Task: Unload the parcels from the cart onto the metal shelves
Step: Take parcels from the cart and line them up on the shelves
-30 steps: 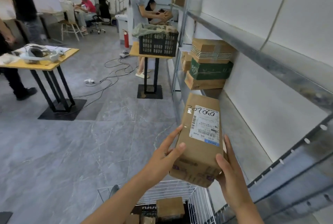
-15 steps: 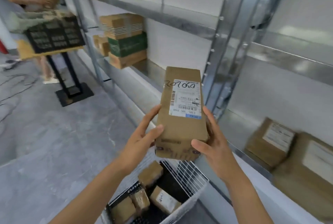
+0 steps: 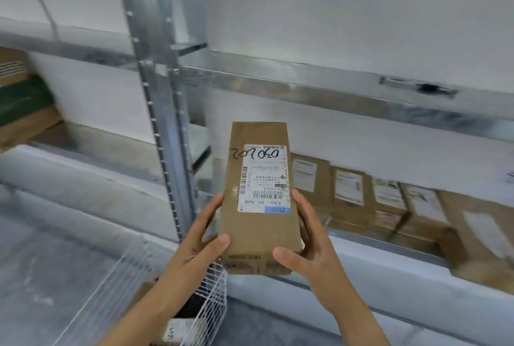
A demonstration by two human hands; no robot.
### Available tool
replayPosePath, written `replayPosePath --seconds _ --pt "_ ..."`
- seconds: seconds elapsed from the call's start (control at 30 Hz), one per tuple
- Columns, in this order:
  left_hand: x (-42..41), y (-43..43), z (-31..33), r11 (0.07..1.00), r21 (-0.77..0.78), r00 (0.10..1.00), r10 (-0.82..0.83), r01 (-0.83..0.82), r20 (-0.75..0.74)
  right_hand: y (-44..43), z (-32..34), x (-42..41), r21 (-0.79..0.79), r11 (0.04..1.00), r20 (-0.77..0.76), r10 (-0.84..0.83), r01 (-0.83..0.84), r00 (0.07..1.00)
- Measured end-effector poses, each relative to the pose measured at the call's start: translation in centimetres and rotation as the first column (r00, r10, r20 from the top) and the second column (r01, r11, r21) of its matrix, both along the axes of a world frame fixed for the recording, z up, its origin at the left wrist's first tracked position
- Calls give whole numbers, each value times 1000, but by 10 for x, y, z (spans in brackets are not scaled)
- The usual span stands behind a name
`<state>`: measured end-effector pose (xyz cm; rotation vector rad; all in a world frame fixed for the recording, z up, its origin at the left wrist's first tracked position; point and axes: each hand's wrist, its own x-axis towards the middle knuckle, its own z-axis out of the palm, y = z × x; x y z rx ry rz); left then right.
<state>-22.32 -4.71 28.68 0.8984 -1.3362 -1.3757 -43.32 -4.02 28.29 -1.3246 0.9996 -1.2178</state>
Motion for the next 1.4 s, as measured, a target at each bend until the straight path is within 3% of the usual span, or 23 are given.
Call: replayPosePath --seconds 0.3,0.63,0.97,1.13,1.4 --pt "-192 18 1 929 -23 929 -367 368 51 95 5 -177 -53 933 -24 -356 355 934" --pt "-376 80 -11 759 -7 758 -651 651 46 215 -7 -318 -41 739 -7 -674 673 739" --pt "-502 118 -14 611 11 610 -791 792 49 282 -16 -406 -27 592 118 -798 805 591" --pt "-592 124 -25 565 0 565 -824 825 39 299 -24 -481 -37 521 100 -847 853 522" --pt "-736 118 -35 522 -43 524 -851 852 33 297 -19 -619 -46 489 30 -871 871 491"
